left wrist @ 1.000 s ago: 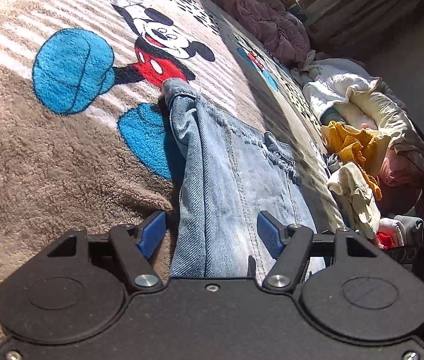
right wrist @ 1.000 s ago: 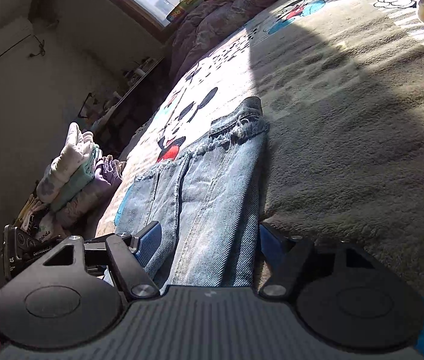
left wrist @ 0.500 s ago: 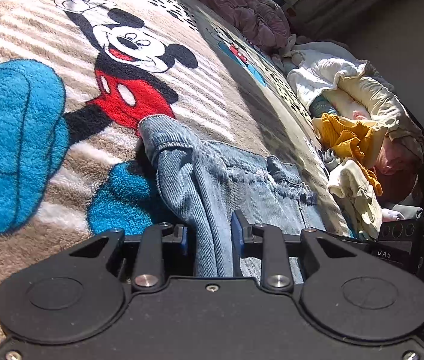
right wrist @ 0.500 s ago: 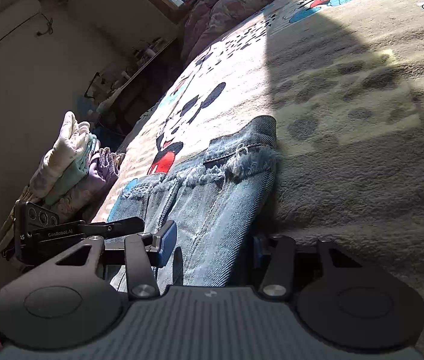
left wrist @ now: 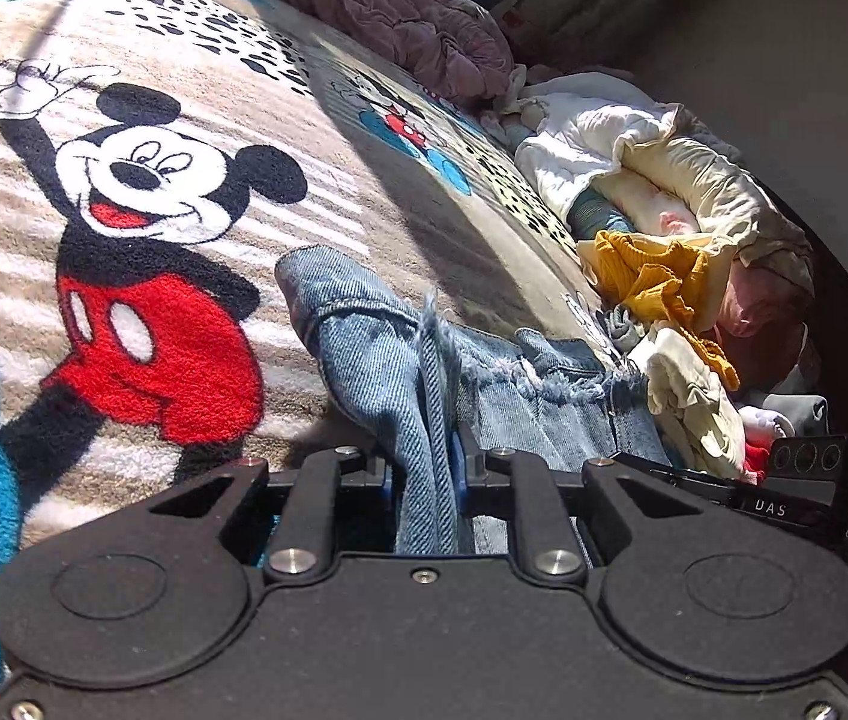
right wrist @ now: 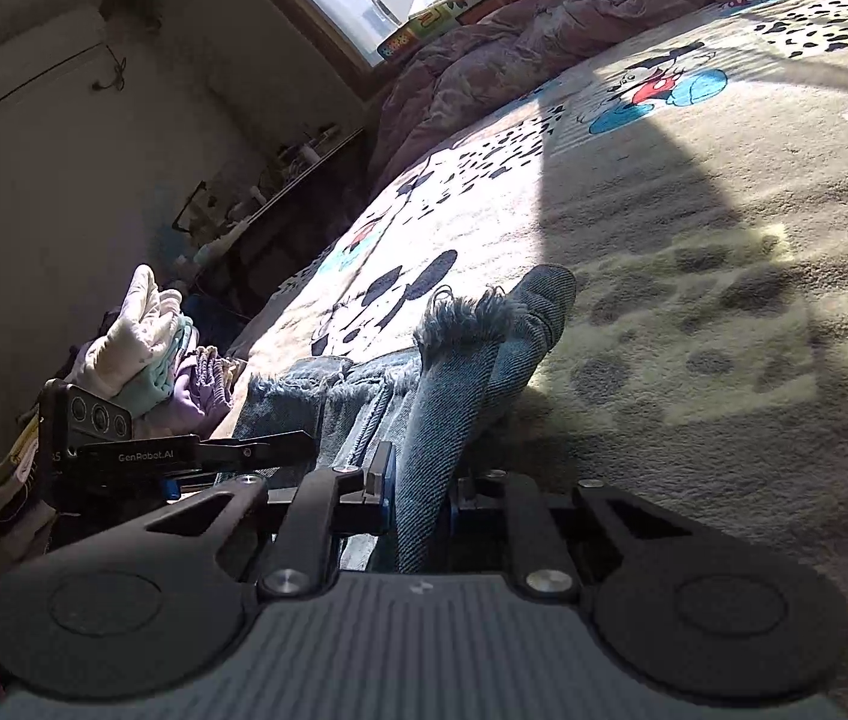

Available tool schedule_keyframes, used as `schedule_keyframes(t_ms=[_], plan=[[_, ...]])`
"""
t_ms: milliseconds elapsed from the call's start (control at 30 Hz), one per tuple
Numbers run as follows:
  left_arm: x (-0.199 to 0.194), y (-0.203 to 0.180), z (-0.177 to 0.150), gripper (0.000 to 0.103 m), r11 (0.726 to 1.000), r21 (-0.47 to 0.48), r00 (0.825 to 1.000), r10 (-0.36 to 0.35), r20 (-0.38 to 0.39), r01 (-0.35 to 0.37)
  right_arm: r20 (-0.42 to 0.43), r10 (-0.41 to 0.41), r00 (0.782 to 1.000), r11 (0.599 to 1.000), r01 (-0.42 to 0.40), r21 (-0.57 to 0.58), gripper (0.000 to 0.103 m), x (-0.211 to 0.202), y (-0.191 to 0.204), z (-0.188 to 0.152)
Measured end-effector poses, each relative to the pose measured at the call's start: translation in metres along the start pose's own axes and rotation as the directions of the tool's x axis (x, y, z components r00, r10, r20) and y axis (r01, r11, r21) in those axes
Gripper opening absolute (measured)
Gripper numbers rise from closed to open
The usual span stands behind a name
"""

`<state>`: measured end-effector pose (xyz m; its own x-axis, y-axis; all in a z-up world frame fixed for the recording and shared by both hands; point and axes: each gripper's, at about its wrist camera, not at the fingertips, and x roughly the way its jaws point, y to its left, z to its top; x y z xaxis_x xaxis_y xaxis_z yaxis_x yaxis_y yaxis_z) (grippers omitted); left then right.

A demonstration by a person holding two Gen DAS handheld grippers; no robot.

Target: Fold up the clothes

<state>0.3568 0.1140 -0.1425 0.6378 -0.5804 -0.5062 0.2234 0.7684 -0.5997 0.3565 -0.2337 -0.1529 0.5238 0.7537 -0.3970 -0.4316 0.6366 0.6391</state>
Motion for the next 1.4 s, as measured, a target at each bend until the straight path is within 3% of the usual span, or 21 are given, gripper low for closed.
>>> schedule_keyframes(t_ms=[367,500,533,567,600,667,733,800,967,1133,1233,1400], plan=[[0.029,0.006,0.039,0.015,0.999,0.038,0.999,0.005,0.041,-0.007,0.096,-0.069,0.993,0.997,0.066,0.029,0.017,0.018,-0.028,0.041],[0.04,0.013,0.041,0.018,1.0,0.01,0.999,0.027,0.043,-0.027,0.096,-0.122,0.988,0.992,0.118,0.05,0.018,0.033,-0.034,0.047],[0.042,0.012,0.039,0.022,0.998,0.022,0.998,0.054,0.033,-0.055,0.09,-0.146,0.985,0.988,0.141,0.056,0.023,0.035,-0.035,0.047],[0.042,0.01,0.037,0.037,0.996,0.035,0.996,0.087,0.025,-0.088,0.083,-0.164,0.983,0.985,0.159,0.063,0.027,0.034,-0.037,0.044],[0.041,0.008,0.036,0.044,0.992,0.05,0.993,0.119,0.024,-0.12,0.075,-0.182,0.981,0.982,0.176,0.071,0.032,0.033,-0.038,0.042],[0.029,0.006,0.03,0.045,0.989,0.035,0.988,0.141,0.062,-0.143,0.06,-0.217,0.974,0.974,0.212,0.085,0.033,0.031,-0.041,0.038],[0.011,0.002,0.026,0.049,0.979,0.032,0.977,0.196,0.086,-0.199,0.072,-0.242,0.968,0.968,0.237,0.081,0.052,0.023,-0.036,0.036],[-0.008,-0.001,0.015,0.051,0.979,-0.018,0.973,0.203,0.112,-0.203,0.088,-0.259,0.962,0.965,0.254,0.066,0.063,0.007,-0.024,0.028],[-0.051,-0.022,-0.028,0.056,0.97,-0.146,0.968,0.214,0.133,-0.194,0.041,-0.278,0.96,0.957,0.273,0.101,0.064,-0.029,-0.004,-0.012],[-0.087,-0.042,-0.086,0.059,0.944,-0.265,0.966,0.234,0.115,-0.197,0.054,-0.245,0.968,0.935,0.221,0.278,0.066,-0.075,0.005,-0.064],[-0.109,-0.048,-0.122,0.06,0.914,-0.359,0.964,0.242,0.109,-0.188,0.068,-0.247,0.967,0.918,0.211,0.336,0.067,-0.098,0.014,-0.089],[-0.141,-0.052,-0.164,0.065,0.844,-0.514,0.968,0.234,0.088,-0.157,0.106,-0.186,0.977,0.847,0.105,0.521,0.067,-0.132,0.017,-0.136]])
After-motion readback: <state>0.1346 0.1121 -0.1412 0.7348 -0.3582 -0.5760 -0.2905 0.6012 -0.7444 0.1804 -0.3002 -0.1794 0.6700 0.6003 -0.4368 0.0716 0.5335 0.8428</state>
